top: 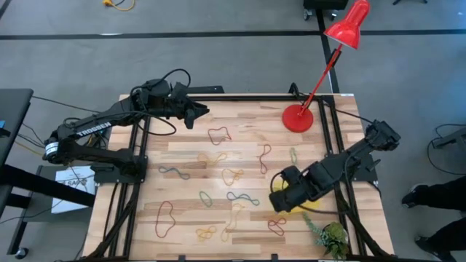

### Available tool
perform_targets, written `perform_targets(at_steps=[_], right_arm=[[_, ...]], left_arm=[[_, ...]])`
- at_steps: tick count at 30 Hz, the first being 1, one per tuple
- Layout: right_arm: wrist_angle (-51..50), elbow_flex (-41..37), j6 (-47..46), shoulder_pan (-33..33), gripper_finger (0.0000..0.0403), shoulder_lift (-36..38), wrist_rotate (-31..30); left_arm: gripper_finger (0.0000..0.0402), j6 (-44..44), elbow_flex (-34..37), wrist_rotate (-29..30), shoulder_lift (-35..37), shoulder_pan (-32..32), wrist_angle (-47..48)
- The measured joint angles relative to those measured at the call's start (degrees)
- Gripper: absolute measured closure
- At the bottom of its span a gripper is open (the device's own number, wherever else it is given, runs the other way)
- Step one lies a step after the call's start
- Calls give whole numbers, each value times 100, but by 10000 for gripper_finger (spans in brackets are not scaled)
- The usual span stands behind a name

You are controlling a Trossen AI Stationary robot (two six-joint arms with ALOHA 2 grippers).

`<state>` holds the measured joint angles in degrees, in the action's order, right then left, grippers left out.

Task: Pick and place items into bin
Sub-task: Put the blue rubber band into the yellow bin

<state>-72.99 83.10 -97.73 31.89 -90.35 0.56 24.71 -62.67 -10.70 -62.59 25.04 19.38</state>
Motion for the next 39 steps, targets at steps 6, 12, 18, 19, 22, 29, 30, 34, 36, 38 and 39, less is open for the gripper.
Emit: perform_targets(at_steps=[6, 12, 18, 19, 22, 29, 30, 34, 36, 38, 39], right_arm=[[-841, -1, -622, 82, 403, 9, -26], [-783, -2, -459, 38, 403, 9, -43], [-723, -92, -423, -49, 403, -124, -128], [-700, -74, -413, -65, 403, -190, -121], [-624, -107, -243, -102, 403, -364, -75], [18, -85, 181, -318, 403, -971, 7], [42, -84, 209, -336, 403, -1062, 45], [266, -88, 370, -442, 403, -1458, 282], [310, -88, 377, -508, 400, -1622, 490], [332, -93, 587, -552, 394, -1748, 700], [341, -93, 733, -563, 389, -1809, 792]], left_arm=[[287, 0, 0, 2, 1, 0, 0], [287, -2, 0, 4, 0, 0, 0], [287, -2, 0, 26, 0, 0, 2], [287, -2, 0, 53, 1, 0, 13], [287, -4, 2, 57, 0, 0, 15], [287, -2, 2, 57, -2, 0, 34], [287, -2, 4, 57, -2, 0, 36], [287, 0, 4, 58, -1, 0, 51], [287, 0, 4, 58, 0, 1, 56], [287, 2, 4, 59, -2, 0, 68], [287, 2, 4, 59, 0, 2, 59]])
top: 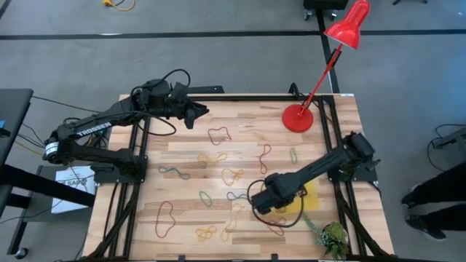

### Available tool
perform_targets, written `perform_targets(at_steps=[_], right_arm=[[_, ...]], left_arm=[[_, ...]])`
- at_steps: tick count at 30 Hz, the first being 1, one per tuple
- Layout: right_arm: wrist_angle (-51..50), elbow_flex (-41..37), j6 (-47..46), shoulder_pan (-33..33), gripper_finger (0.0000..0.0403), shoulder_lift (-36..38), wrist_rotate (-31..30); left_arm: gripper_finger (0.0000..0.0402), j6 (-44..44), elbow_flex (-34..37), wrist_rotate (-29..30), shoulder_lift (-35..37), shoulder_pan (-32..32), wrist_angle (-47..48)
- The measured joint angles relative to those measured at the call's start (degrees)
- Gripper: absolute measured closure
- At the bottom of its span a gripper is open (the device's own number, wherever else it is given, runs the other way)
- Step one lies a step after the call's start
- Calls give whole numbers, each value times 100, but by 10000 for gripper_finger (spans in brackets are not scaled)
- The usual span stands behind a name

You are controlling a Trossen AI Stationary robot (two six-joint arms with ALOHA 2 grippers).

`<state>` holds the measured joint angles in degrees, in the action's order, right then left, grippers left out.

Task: Pick and place items into bin
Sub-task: Put the blue rubber band into the yellow bin

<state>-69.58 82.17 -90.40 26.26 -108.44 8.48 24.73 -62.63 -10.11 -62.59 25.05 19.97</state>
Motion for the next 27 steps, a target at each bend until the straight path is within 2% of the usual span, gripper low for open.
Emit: perform_targets(at_steps=[5, 11, 17, 19, 22, 27], right_arm=[[162, 0, 345, -52, 351, -253, 172], [111, 4, 345, -136, 308, -257, 193], [43, 82, 388, -311, 283, 127, 185], [94, 133, 478, -365, 279, 298, -24], [352, 251, 1175, -427, 277, 539, -531], [1334, 273, 3270, -430, 280, 640, -1335]], left_arm=[[287, 3, 0, -2, 0, -2, 8], [287, 5, 0, -2, -1, -2, 32], [287, 5, 0, -4, 0, -2, 30], [287, -6, 0, -133, 0, 0, 29], [287, -217, 0, -433, -1, 0, 7], [287, -569, 0, -1205, 0, -1, 34]])
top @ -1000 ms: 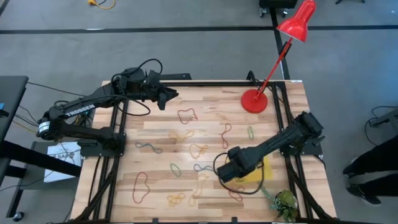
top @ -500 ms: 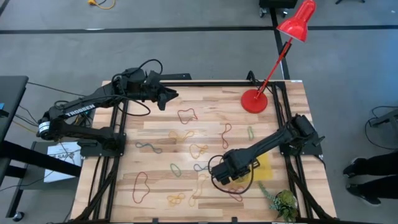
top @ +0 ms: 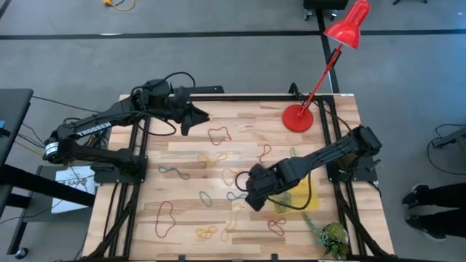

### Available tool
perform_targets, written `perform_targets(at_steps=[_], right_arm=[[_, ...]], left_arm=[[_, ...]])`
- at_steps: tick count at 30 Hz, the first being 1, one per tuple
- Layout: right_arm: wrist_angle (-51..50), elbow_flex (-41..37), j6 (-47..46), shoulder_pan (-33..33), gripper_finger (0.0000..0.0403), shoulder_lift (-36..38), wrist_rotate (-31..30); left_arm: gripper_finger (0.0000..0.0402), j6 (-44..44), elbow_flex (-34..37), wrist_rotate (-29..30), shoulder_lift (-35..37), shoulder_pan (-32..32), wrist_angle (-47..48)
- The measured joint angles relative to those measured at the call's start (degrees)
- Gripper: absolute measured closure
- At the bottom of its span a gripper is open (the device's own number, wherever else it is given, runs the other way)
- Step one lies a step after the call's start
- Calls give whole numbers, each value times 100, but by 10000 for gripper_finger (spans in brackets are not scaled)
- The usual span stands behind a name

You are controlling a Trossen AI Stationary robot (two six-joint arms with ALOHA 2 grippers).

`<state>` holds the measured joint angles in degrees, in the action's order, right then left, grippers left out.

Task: Pick and place items into bin
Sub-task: Put the blue rubber band into the yellow bin

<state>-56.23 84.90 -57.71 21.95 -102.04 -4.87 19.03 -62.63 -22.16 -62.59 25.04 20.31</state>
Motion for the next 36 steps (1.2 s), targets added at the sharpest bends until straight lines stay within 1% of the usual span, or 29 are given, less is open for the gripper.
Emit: perform_targets(at_steps=[2, 5, 8, 13, 17, 20, 22, 24, 26, 29, 36], right_arm=[[342, 0, 626, 1, 280, -20, -99], [761, 7, 1092, -35, 280, -208, -117], [900, 3, 1097, -83, 280, -523, -118], [768, -5, 1018, -169, 280, -964, -103], [918, -2, 1020, -262, 280, -1329, 298], [1097, 7, 976, -303, 282, -1541, 471], [970, -13, 969, -306, 282, -1594, 481], [1175, 22, 897, -323, 282, -1716, 493], [942, -15, 867, -337, 282, -1738, 535], [1273, 20, 864, -374, 282, -1784, 663], [1159, -2, 923, -367, 282, -1840, 639]], left_arm=[[287, 20, 0, -149, 0, -1, 5], [287, 80, 0, -159, 0, -1, 56], [287, 104, 0, -141, 0, 1, 147], [287, 120, 0, -143, 0, -1, 221], [287, 121, 0, -144, -1, -1, 252], [287, 122, 0, -145, 0, 0, 336], [287, 124, 0, -145, 0, -1, 335], [287, 124, 0, -147, -1, -1, 339], [287, 124, 0, -147, -1, -1, 327], [287, 126, -2, -147, -2, -1, 343], [287, 128, -2, -141, -1, -1, 326]])
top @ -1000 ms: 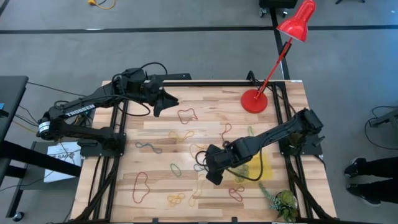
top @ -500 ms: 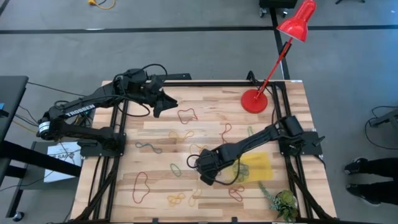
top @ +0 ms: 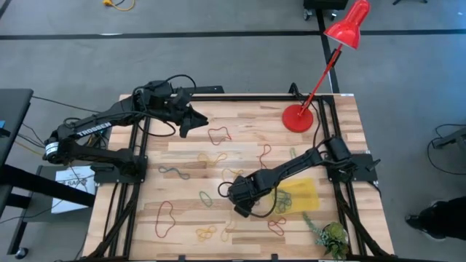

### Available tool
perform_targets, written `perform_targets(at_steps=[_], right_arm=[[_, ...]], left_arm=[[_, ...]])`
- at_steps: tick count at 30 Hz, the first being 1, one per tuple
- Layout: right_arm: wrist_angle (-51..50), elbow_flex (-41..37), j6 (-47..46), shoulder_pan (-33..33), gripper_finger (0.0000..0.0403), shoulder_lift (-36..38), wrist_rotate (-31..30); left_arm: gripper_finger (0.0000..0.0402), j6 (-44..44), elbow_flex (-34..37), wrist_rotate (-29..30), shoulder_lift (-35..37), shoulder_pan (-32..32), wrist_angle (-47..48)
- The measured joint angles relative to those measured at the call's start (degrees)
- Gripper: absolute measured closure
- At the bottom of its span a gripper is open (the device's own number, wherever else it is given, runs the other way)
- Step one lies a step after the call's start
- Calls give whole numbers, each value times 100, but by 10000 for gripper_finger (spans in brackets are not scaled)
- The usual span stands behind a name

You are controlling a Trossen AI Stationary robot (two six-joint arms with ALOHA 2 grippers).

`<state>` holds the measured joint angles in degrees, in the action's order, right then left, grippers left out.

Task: Pick and place items into bin
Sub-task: Put the blue rubber band into the yellow bin

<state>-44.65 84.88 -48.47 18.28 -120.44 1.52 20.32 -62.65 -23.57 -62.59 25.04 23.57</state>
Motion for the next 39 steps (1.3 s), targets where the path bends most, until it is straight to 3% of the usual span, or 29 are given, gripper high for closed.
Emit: perform_targets(at_steps=[17, 20, 26, 39], right_arm=[[250, -296, 49, -13, 284, 43, -5], [285, -304, 49, -13, 301, 39, -9], [307, -310, 95, -16, 392, 29, -11], [-359, 312, 283, -148, 400, 13, 166]], left_arm=[[287, 45, 0, 39, -1, 0, -21], [287, 50, 0, 130, -1, 0, -25], [287, 63, 0, 301, -1, 2, -30], [287, 299, 0, 544, 1, 2, -31]])
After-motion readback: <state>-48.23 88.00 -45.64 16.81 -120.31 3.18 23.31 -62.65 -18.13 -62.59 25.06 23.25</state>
